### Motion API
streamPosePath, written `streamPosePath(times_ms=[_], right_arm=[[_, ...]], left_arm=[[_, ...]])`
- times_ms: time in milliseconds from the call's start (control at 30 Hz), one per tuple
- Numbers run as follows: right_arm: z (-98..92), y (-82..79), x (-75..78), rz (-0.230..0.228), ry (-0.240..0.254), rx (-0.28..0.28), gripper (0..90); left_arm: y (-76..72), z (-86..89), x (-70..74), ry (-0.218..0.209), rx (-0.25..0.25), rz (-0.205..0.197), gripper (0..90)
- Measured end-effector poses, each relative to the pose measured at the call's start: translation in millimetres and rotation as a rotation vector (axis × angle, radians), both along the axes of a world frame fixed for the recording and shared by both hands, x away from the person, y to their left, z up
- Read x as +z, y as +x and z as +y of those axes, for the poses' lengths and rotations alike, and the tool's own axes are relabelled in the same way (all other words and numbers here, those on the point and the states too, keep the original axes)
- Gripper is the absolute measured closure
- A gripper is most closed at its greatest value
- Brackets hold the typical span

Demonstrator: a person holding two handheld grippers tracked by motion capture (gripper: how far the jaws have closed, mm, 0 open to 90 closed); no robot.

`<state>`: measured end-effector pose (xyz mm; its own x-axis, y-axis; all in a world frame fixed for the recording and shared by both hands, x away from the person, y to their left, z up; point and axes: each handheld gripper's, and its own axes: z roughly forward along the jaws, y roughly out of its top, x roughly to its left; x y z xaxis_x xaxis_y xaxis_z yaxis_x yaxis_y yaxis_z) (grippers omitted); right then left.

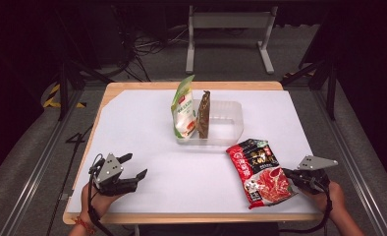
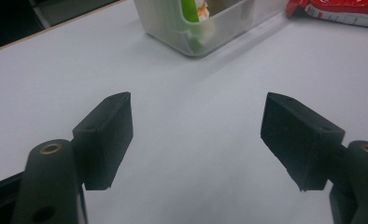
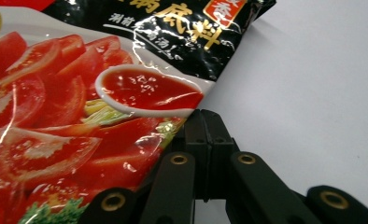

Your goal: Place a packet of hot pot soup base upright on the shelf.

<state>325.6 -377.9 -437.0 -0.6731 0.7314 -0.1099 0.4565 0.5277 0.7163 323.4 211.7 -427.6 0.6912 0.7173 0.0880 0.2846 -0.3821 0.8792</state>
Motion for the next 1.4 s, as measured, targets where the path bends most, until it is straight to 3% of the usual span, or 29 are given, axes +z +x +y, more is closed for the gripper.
streamPosePath(times_ms=[100,200,233,267,300,433,633,900,1067,1200,1400], right_arm=[[4.5,-6.5,-0.1,-0.002,-0.01,0.046,90.0],[10.0,-12.4,0.8,-0.012,-0.04,0.072,90.0],[19.8,-19.4,1.7,-0.018,-0.071,0.12,90.0],[19.8,-19.4,1.7,-0.018,-0.071,0.12,90.0],[31.2,-24.5,2.0,-0.019,-0.095,0.172,90.0],[50.9,-29.4,1.5,-0.019,-0.105,0.24,90.0],[60.2,-31.8,1.1,-0.026,-0.113,0.251,90.0],[65.7,-36.1,1.3,-0.027,-0.121,0.285,90.0],[55.6,-34.6,4.0,-0.016,-0.089,0.299,85.4],[46.2,-31.9,7.3,-0.023,-0.05,0.272,85.5],[27.6,-23.3,15.6,-0.058,0.068,0.192,83.9]], left_arm=[[1.8,1.9,-4.0,0.027,0.022,-0.002,24.8],[2.3,1.7,-4.9,0.025,0.024,0.002,24.8],[1.5,1.0,-5.1,0.034,0.02,0.0,24.8],[1.5,1.0,-5.1,0.034,0.02,0.0,24.5],[1.4,0.2,-5.4,0.035,0.022,-0.005,24.2],[1.3,-0.1,-6.7,0.03,0.017,0.007,24.1],[2.2,-3.4,-6.9,0.004,0.008,0.012,24.0],[2.7,-11.9,-8.3,0.027,-0.015,0.021,23.3],[1.8,-12.7,-8.6,0.02,-0.024,0.024,23.2],[0.2,-12.0,-7.3,0.011,-0.025,0.013,23.6],[-1.1,-14.7,-9.0,0.022,-0.039,0.012,23.2]])
